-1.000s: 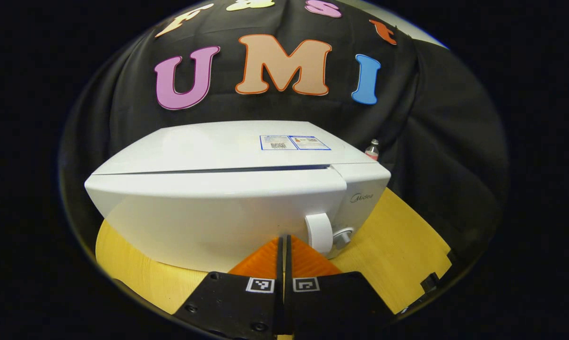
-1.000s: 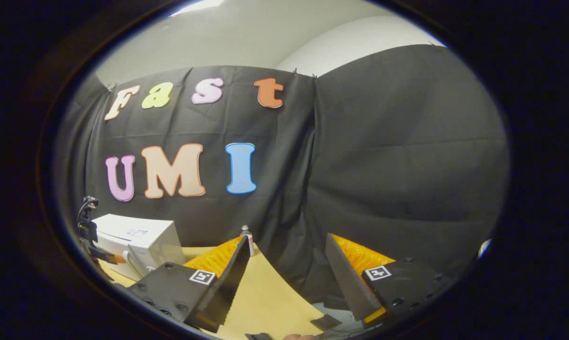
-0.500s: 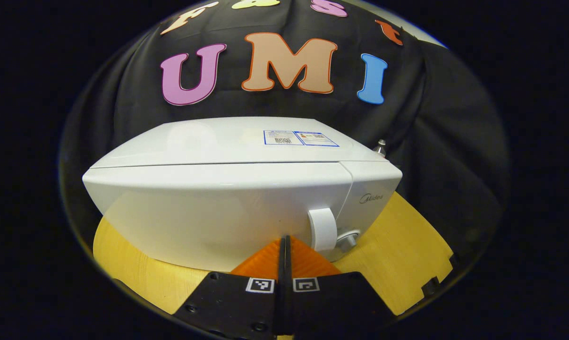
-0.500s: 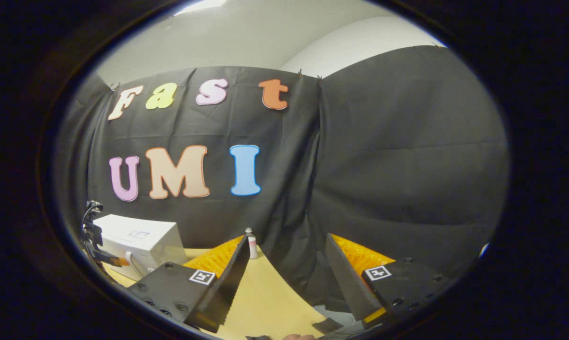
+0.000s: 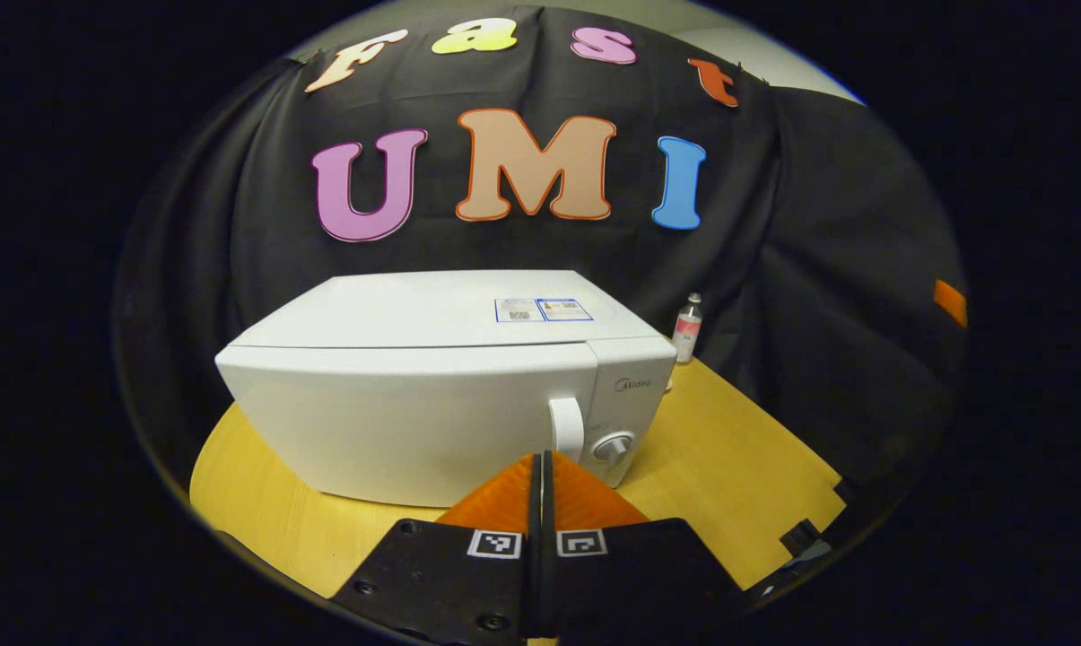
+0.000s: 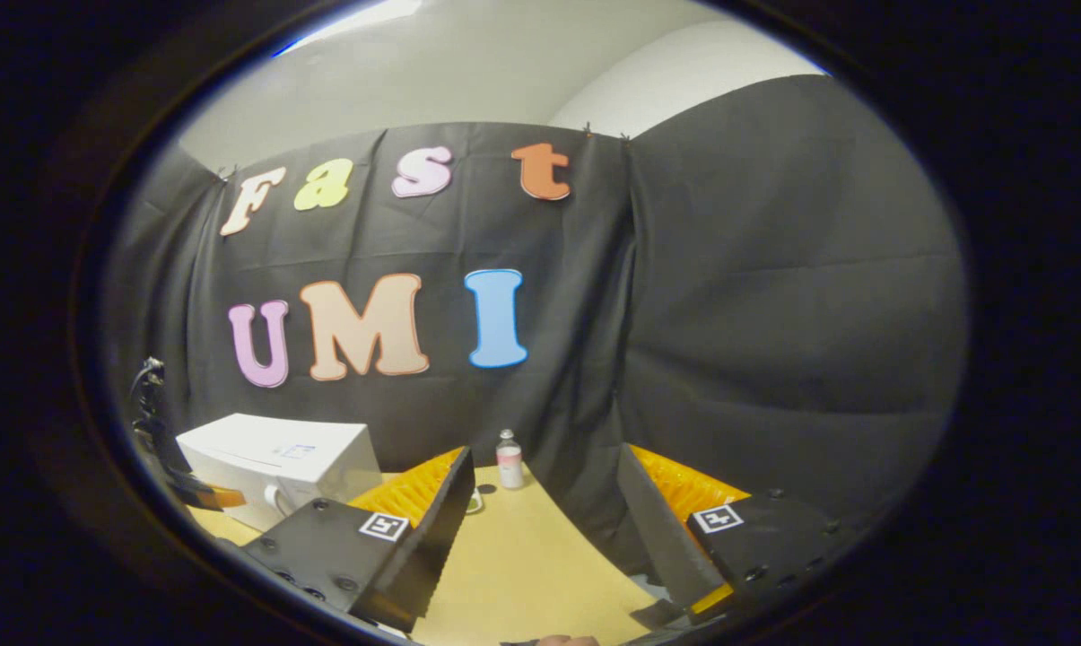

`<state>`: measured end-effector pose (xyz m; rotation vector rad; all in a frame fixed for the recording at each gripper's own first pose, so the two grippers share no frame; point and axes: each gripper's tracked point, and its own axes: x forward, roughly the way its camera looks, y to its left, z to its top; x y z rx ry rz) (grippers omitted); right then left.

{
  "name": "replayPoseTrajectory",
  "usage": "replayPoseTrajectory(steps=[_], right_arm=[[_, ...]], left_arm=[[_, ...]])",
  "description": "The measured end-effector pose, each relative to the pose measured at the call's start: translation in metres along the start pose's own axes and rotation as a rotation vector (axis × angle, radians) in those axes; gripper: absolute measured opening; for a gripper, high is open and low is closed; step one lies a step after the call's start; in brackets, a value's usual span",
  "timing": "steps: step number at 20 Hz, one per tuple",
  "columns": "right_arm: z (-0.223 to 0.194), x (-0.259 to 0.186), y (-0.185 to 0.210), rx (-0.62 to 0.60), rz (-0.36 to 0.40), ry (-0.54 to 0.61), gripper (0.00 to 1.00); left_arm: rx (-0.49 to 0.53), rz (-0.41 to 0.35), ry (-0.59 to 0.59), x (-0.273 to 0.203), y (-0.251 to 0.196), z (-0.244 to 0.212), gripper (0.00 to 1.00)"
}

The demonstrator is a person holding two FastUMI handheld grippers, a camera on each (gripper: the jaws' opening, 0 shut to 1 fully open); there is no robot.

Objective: Open the microwave oven with the left hand, put the food in, and close the microwave oven.

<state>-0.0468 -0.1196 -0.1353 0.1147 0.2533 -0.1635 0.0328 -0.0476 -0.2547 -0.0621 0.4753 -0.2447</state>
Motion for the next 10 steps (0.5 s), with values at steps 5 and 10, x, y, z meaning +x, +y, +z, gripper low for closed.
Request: replayPoseTrajectory(steps=[5, 10], right_arm=[[-0.007, 0.009, 0.045, 0.002, 0.092, 0.014, 0.89], [-0.006, 0.015, 0.081, 0.012, 0.158, 0.021, 0.89]], left_arm=[[-0.016, 0.028, -0.137, -0.052, 0.013, 0.063, 0.01], [-0.016, 0.042, -0.266, -0.096, 0.017, 0.118, 0.65]])
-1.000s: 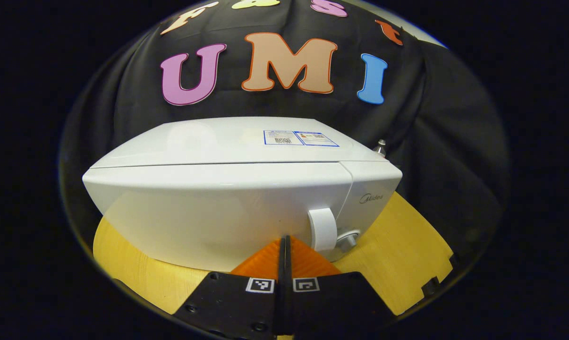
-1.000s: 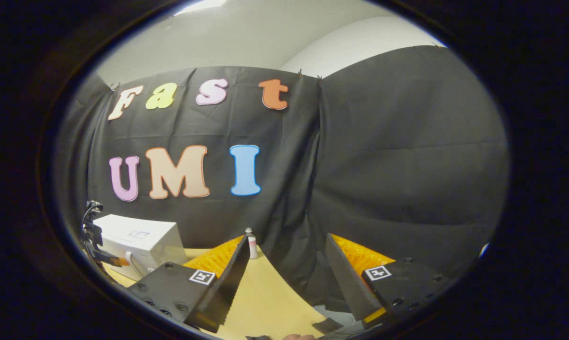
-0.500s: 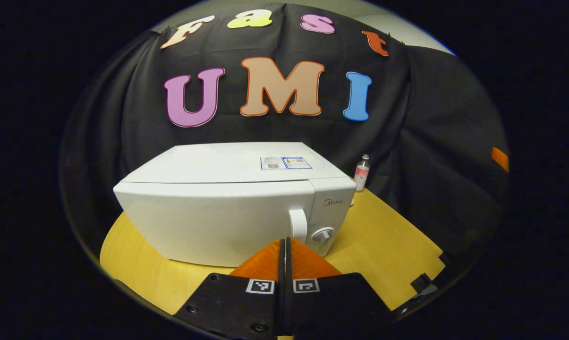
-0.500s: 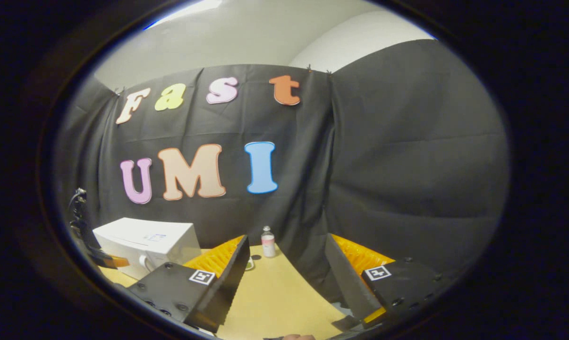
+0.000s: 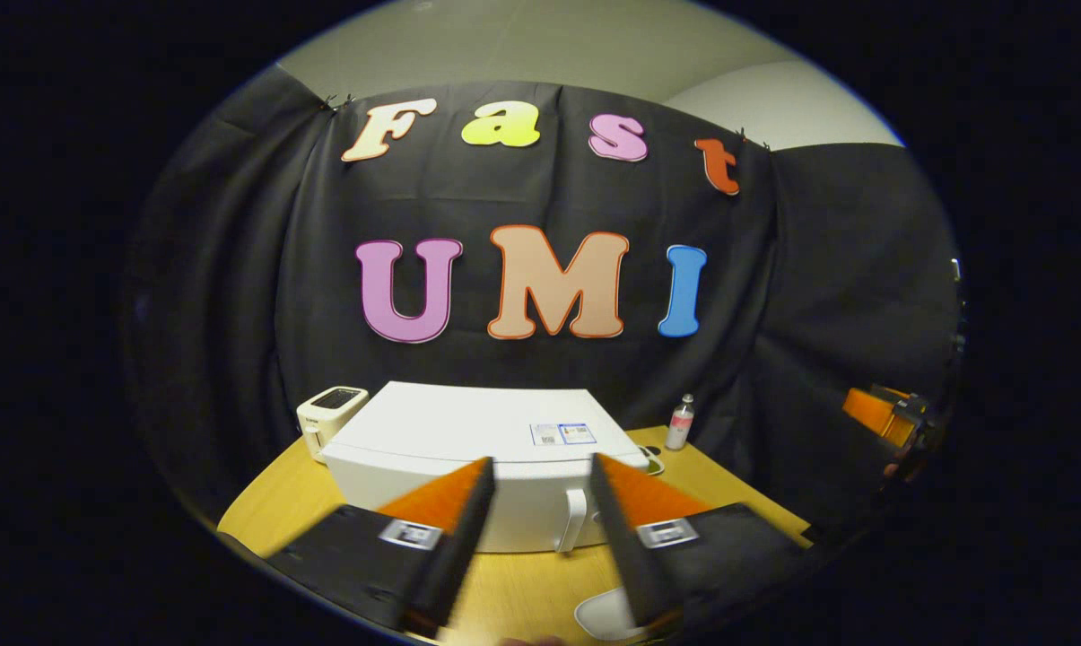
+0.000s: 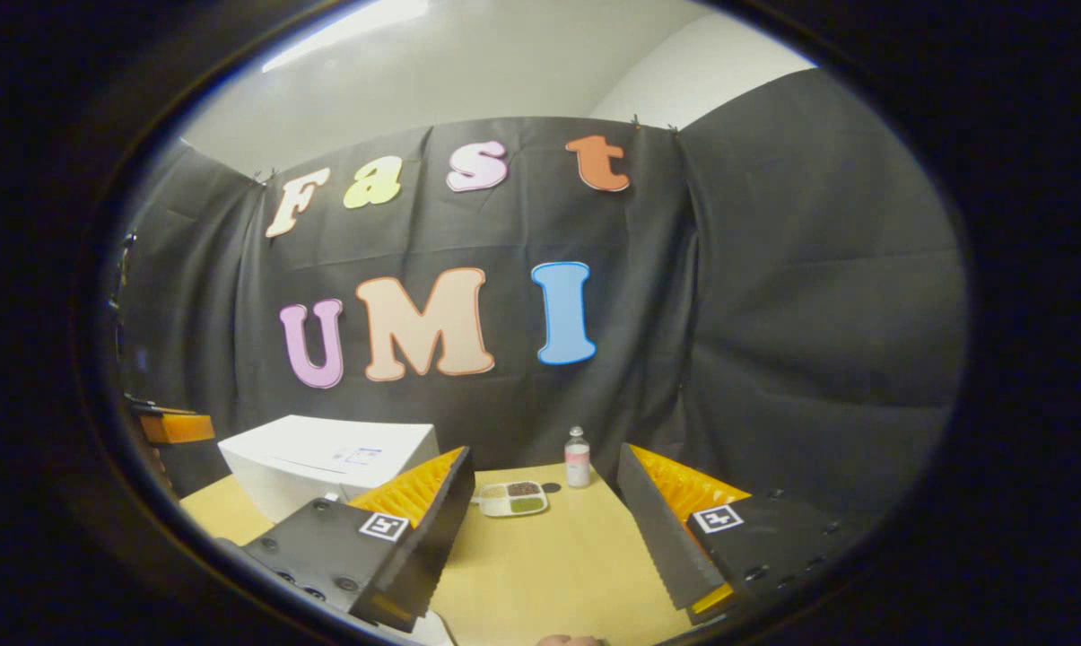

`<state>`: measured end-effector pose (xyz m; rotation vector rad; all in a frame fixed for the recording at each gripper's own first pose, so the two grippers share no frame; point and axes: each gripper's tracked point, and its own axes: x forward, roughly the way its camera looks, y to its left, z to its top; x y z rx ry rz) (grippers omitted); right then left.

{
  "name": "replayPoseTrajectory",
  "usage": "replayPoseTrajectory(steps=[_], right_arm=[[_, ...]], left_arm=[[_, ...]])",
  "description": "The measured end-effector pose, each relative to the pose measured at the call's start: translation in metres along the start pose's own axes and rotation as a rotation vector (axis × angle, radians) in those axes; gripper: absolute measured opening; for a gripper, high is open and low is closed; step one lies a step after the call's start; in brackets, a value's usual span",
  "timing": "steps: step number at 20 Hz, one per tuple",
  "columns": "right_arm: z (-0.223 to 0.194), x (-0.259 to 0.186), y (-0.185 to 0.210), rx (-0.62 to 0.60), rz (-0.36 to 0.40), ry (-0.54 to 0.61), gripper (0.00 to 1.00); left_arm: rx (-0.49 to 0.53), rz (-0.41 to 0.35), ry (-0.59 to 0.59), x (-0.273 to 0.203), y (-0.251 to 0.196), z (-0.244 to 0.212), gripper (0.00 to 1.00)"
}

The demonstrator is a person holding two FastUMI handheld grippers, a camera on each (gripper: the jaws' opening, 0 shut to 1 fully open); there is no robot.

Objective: Open the microwave oven with the left hand, put the food in, and close the microwave oven.

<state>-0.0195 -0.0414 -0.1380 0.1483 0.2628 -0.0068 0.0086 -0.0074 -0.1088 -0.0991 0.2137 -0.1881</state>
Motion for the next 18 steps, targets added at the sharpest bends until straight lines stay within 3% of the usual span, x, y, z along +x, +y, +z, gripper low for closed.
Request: replayPoseTrajectory(steps=[1, 6, 10, 11, 12, 18], right_arm=[[0.002, 0.001, 0.006, 0.002, 0.010, 0.001, 0.89], [0.031, 0.002, 0.030, 0.017, 0.028, -0.006, 0.89], [0.059, -0.004, 0.033, 0.022, 0.008, 0.003, 0.89], [0.074, -0.009, 0.035, 0.037, 0.008, -0.013, 0.98], [0.082, -0.011, 0.032, 0.037, 0.000, -0.028, 0.89], [0.119, -0.026, 0.030, -0.039, -0.031, -0.075, 0.89]], left_arm=[[0.006, 0.026, -0.029, -0.005, 0.009, 0.016, 0.96], [0.033, 0.080, -0.123, -0.031, 0.017, 0.075, 0.96], [-0.001, 0.117, -0.161, -0.046, 0.021, 0.111, 0.95], [-0.014, 0.123, -0.174, -0.049, 0.023, 0.120, 0.93], [-0.026, 0.128, -0.186, -0.052, 0.023, 0.128, 0.95], [-0.014, 0.164, -0.204, -0.063, 0.026, 0.148, 0.92]])
